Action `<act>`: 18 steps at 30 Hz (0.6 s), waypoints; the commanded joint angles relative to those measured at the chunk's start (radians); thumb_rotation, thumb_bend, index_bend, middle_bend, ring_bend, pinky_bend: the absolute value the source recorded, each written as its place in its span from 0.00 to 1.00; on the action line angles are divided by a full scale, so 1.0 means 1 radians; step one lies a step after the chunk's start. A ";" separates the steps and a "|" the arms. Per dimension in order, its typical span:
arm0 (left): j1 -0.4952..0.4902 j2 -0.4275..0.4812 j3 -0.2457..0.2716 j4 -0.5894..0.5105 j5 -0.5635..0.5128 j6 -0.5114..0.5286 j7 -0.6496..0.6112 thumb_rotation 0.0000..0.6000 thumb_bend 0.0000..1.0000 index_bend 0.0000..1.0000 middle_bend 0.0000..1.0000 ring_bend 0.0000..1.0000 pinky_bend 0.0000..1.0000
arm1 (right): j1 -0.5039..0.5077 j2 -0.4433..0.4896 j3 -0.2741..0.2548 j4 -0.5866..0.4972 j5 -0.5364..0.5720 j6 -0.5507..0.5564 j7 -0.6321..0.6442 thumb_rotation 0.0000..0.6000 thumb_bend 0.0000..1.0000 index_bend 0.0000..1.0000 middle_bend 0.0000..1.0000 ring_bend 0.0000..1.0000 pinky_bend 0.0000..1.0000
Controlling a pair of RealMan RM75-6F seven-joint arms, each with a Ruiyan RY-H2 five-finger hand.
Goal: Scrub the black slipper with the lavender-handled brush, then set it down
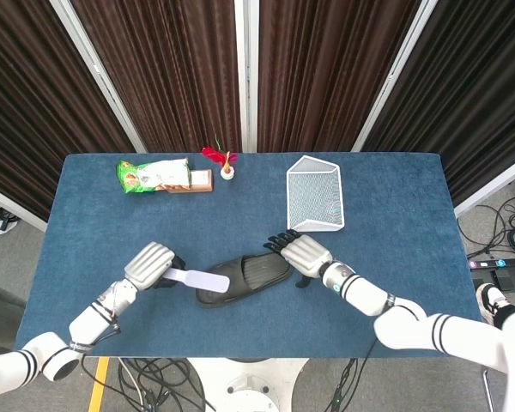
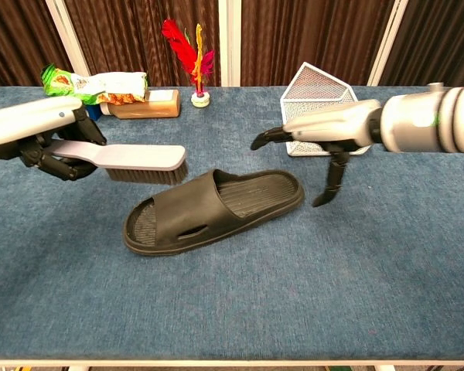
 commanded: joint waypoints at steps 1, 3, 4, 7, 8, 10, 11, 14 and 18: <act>-0.003 -0.010 0.000 0.004 -0.001 -0.006 -0.004 1.00 0.89 1.00 1.00 1.00 1.00 | 0.048 -0.054 -0.019 0.052 0.079 -0.022 -0.055 1.00 0.04 0.00 0.03 0.00 0.00; -0.002 -0.020 0.003 0.009 0.003 -0.007 -0.001 1.00 0.89 1.00 1.00 1.00 1.00 | 0.070 -0.075 -0.035 0.072 0.115 -0.016 -0.079 1.00 0.04 0.00 0.05 0.00 0.00; -0.002 -0.025 0.004 0.010 0.005 -0.006 -0.001 1.00 0.89 1.00 1.00 1.00 1.00 | 0.079 -0.082 -0.043 0.080 0.130 -0.012 -0.090 1.00 0.04 0.00 0.07 0.00 0.00; -0.003 -0.046 0.007 0.023 0.012 -0.006 0.007 1.00 0.89 1.00 1.00 1.00 1.00 | 0.101 -0.106 -0.066 0.099 0.173 0.004 -0.119 1.00 0.05 0.00 0.10 0.00 0.00; -0.004 -0.055 0.009 0.031 0.015 -0.007 0.015 1.00 0.89 1.00 1.00 1.00 1.00 | 0.108 -0.113 -0.073 0.103 0.185 0.012 -0.127 1.00 0.05 0.01 0.11 0.00 0.00; -0.004 -0.069 0.013 0.044 0.020 -0.009 0.025 1.00 0.89 1.00 1.00 1.00 1.00 | 0.116 -0.123 -0.081 0.108 0.201 0.023 -0.136 1.00 0.07 0.04 0.14 0.00 0.00; -0.003 -0.077 0.015 0.051 0.023 -0.008 0.030 1.00 0.89 1.00 1.00 1.00 1.00 | 0.119 -0.128 -0.084 0.110 0.208 0.033 -0.139 1.00 0.08 0.06 0.16 0.00 0.01; -0.001 -0.098 0.018 0.073 0.031 0.002 0.044 1.00 0.89 1.00 1.00 1.00 1.00 | 0.119 -0.138 -0.090 0.113 0.201 0.066 -0.144 1.00 0.14 0.18 0.25 0.07 0.08; -0.003 -0.125 0.021 0.102 0.042 0.007 0.059 1.00 0.89 1.00 1.00 1.00 1.00 | 0.114 -0.142 -0.099 0.114 0.183 0.092 -0.142 1.00 0.18 0.32 0.34 0.17 0.20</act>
